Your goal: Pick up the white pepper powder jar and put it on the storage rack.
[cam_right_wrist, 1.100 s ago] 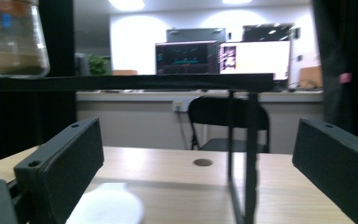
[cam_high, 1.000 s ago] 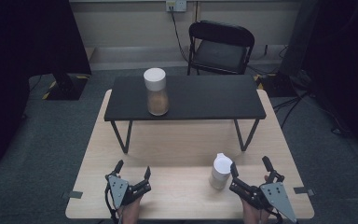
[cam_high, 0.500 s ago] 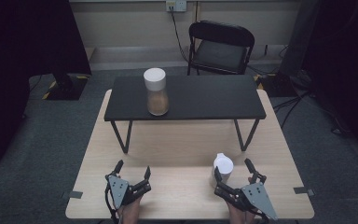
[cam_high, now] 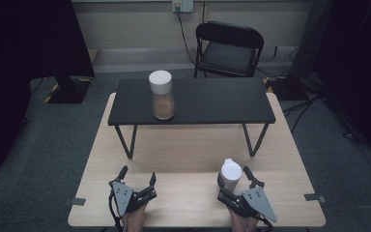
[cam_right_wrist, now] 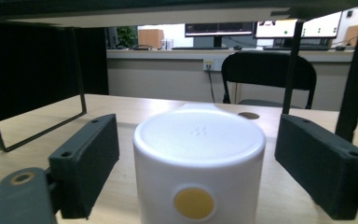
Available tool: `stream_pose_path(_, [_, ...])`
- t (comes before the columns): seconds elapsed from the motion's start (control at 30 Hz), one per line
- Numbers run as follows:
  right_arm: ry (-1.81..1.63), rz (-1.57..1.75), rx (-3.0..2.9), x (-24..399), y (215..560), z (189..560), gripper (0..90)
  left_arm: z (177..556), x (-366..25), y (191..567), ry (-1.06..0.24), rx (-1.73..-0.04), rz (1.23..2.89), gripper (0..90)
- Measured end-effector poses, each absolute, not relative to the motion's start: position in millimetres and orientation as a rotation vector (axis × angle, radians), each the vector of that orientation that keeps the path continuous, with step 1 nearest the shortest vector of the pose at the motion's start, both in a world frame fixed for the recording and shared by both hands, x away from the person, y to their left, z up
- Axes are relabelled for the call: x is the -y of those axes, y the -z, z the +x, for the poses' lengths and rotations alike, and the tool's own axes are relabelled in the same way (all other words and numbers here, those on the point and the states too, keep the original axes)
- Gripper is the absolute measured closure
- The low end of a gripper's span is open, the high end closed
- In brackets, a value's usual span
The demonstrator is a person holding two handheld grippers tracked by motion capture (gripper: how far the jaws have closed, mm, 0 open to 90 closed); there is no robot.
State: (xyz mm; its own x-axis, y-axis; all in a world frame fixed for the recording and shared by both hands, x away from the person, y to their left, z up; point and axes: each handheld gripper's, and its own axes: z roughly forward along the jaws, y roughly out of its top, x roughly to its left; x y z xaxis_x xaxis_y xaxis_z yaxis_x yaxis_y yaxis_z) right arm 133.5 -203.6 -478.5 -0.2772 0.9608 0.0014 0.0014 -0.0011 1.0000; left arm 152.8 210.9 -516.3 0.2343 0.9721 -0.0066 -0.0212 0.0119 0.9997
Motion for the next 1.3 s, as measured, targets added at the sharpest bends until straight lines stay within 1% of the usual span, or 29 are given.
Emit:
stream_pose_path(0.43, [-1.395,1.108,-1.445,203.5,482.3,138.2,21.2,152.8,-210.9,516.3,-1.037,-1.022,1.289,2.4])
stream_pose_path(0.5, [-1.398,1.112,-1.449,204.5,483.4,138.7,23.7,152.8,-211.0,516.3,-1.037,-1.021,1.289,2.4])
stream_pose_path(0.77, [-1.391,1.123,-1.470,204.8,484.4,142.7,25.4,152.8,-211.0,516.3,-1.037,-1.021,1.289,2.5])
stream_pose_path(0.87, [-1.403,1.127,-1.477,205.6,485.5,143.6,28.8,152.8,-211.0,516.3,-1.037,-1.021,1.289,2.5])
stream_pose_path(1.3, [-1.379,1.123,-1.477,201.8,483.6,141.6,29.7,152.9,-211.1,516.3,-1.036,-1.021,1.289,2.5])
